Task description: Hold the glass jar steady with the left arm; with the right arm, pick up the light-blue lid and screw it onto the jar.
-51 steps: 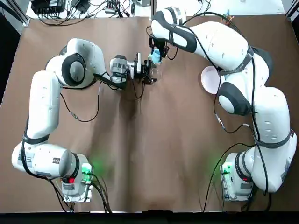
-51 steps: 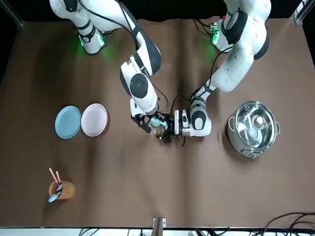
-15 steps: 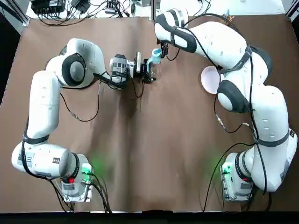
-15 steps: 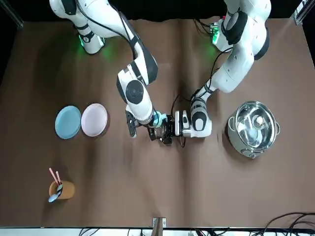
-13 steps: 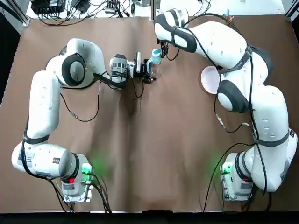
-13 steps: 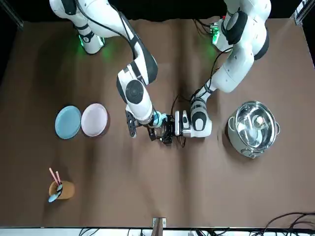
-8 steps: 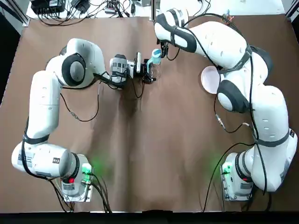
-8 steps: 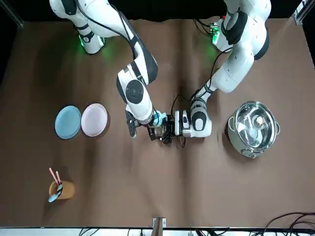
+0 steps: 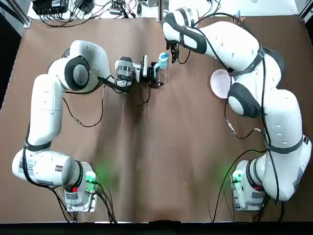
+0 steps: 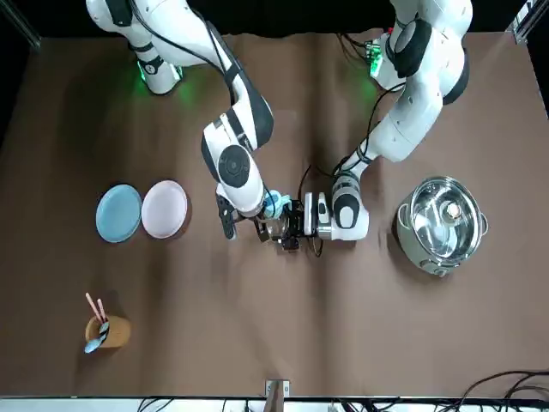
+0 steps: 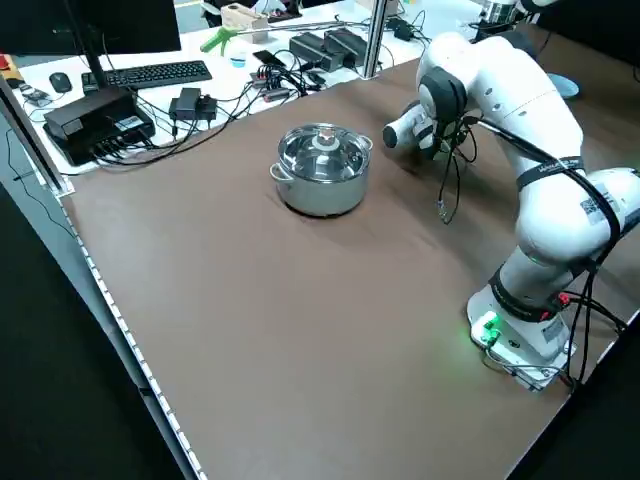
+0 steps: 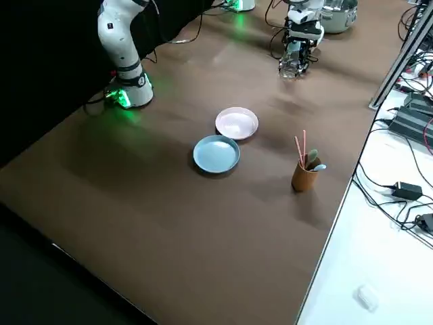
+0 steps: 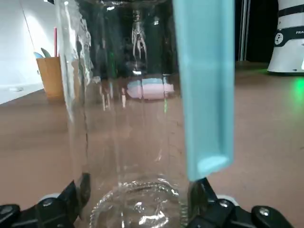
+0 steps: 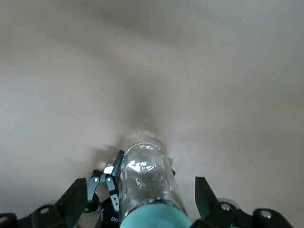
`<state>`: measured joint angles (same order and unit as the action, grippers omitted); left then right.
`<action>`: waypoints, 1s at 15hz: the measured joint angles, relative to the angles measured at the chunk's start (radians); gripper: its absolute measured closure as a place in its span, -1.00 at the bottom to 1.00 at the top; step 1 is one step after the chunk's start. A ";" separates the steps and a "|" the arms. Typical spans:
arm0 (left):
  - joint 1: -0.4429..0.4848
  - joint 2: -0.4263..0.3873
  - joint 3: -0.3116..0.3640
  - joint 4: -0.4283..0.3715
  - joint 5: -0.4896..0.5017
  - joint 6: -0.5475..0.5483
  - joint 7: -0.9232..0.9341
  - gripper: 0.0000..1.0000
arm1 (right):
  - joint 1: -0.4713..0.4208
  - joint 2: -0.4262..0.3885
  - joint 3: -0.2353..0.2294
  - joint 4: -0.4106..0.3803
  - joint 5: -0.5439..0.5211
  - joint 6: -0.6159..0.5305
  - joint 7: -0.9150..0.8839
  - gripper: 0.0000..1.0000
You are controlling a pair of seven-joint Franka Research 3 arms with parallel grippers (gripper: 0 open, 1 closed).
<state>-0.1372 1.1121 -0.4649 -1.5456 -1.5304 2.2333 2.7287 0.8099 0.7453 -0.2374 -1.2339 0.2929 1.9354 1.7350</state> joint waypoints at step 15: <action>0.007 -0.002 0.000 0.000 0.021 0.000 -0.017 -0.96 | -0.269 -0.109 -0.001 0.031 0.001 -0.213 -0.574 -1.00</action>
<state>-0.1305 1.1104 -0.4650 -1.5455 -1.5091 2.2338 2.7121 0.5405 0.6365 -0.2379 -1.2032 0.2940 1.7225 1.1612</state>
